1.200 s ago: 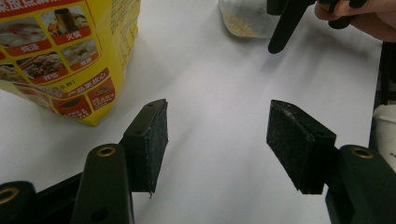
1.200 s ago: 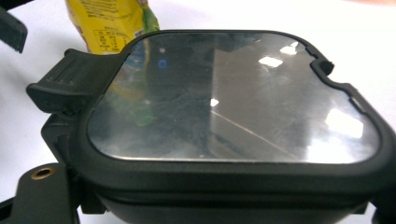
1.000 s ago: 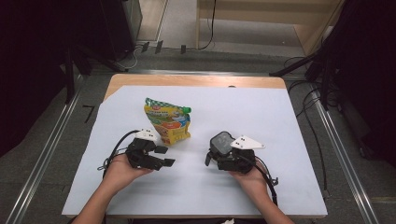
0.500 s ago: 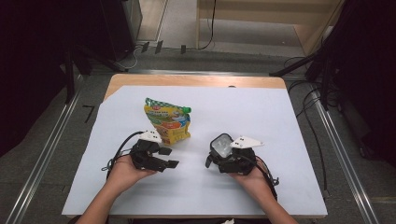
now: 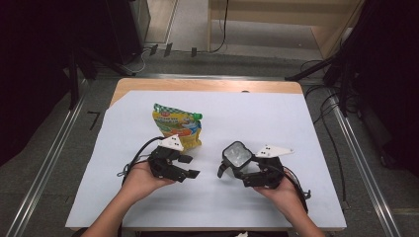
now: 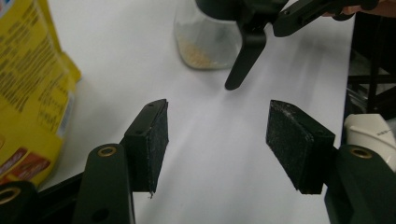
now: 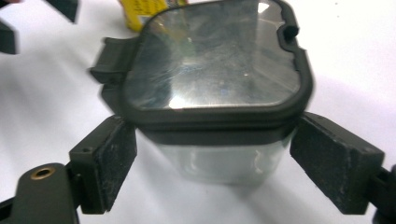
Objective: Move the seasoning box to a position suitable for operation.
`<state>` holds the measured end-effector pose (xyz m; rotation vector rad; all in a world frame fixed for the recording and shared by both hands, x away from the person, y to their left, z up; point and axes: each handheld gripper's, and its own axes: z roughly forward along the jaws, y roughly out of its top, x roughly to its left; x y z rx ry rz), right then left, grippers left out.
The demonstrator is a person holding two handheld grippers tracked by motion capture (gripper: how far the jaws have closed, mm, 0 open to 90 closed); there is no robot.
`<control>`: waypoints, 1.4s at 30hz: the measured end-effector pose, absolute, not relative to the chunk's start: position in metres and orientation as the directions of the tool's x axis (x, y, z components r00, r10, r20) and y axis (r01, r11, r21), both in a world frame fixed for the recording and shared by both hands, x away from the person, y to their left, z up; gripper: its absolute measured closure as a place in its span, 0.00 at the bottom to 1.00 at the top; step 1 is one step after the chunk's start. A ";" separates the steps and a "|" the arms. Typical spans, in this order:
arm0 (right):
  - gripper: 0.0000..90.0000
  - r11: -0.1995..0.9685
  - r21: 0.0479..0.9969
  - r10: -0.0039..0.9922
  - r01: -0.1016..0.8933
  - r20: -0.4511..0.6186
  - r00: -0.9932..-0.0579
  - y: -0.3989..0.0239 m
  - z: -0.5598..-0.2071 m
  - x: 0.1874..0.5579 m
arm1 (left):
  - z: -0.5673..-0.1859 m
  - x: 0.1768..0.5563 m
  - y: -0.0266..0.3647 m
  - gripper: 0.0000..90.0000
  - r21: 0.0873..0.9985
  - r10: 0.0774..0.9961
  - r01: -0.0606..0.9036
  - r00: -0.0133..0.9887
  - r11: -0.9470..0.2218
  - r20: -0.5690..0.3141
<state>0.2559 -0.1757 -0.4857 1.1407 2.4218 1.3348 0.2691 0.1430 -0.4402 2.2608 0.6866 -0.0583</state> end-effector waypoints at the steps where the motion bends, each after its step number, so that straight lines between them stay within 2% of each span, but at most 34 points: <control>1: 0.19 0.314 0.779 0.674 0.543 0.220 -0.706 -0.178 -0.484 0.255 | -0.439 0.270 0.142 0.45 0.659 0.454 0.492 0.856 -0.569 -0.247; 7: 0.21 0.308 0.768 0.683 0.562 0.233 -0.693 -0.188 -0.470 0.251 | -0.431 0.274 0.130 0.54 0.662 0.429 0.475 0.869 -0.579 -0.248; 11: 0.39 0.293 0.786 0.685 0.544 0.225 -0.693 -0.200 -0.463 0.247 | -0.428 0.280 0.114 0.61 0.658 0.421 0.467 0.874 -0.591 -0.243; 16: 0.61 0.304 0.796 0.680 0.523 0.204 -0.704 -0.207 -0.460 0.247 | -0.433 0.284 0.103 0.81 0.642 0.411 0.486 0.869 -0.593 -0.277; 18: 0.70 0.298 0.794 0.672 0.530 0.220 -0.707 -0.210 -0.459 0.247 | -0.435 0.285 0.100 0.93 0.612 0.422 0.488 0.868 -0.622 -0.262; 20: 0.80 0.295 0.786 0.667 0.544 0.238 -0.706 -0.212 -0.459 0.248 | -0.436 0.286 0.096 1.00 0.594 0.427 0.487 0.869 -0.640 -0.252; 25: 0.98 0.303 0.769 0.679 0.563 0.240 -0.694 -0.213 -0.462 0.249 | -0.446 0.289 0.087 1.00 0.593 0.433 0.486 0.868 -0.643 -0.242; 29: 1.00 0.306 0.745 0.689 0.593 0.256 -0.678 -0.210 -0.466 0.250 | -0.453 0.290 0.088 1.00 0.617 0.423 0.492 0.865 -0.614 -0.269; 42: 1.00 0.316 0.730 0.683 0.606 0.268 -0.680 -0.205 -0.471 0.254 | -0.461 0.288 0.078 1.00 0.629 0.422 0.480 0.870 -0.611 -0.255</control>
